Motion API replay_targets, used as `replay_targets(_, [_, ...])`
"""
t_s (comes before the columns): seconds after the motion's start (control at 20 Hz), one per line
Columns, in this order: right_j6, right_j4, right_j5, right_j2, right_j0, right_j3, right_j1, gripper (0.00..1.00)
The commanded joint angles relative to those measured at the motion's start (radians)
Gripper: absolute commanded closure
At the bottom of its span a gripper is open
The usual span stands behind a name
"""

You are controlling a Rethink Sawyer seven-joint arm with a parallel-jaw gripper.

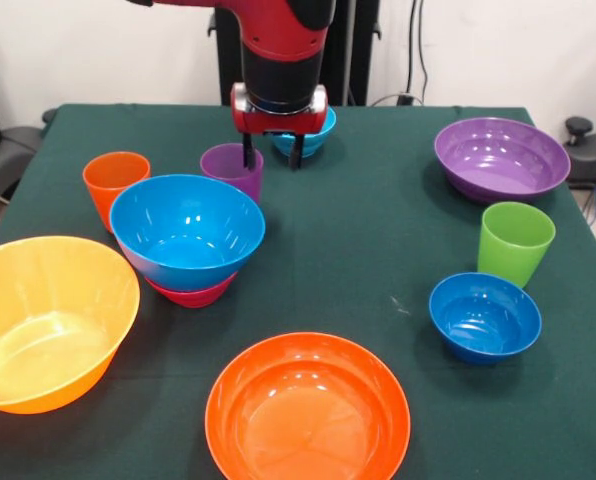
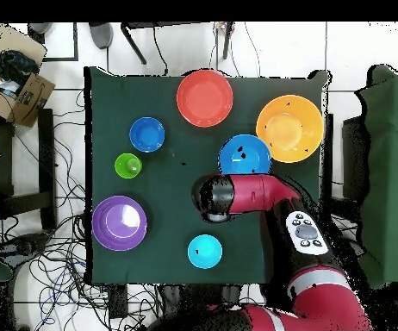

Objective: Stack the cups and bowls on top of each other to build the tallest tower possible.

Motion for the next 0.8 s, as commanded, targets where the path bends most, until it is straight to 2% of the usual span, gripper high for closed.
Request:
replay_targets(0.05, [0.085, 0.002, -0.089, 0.025, -0.008, 0.046, 0.021, 0.00])
replay_targets(0.25, [0.094, 0.001, -0.104, 0.016, -0.001, 0.048, 0.028, 0.00])
replay_targets(0.7, [0.090, -0.023, 0.017, -0.064, 0.054, -0.008, 0.037, 0.00])
replay_targets(0.8, [0.099, -0.022, 0.010, -0.079, 0.065, -0.015, 0.044, 0.00])
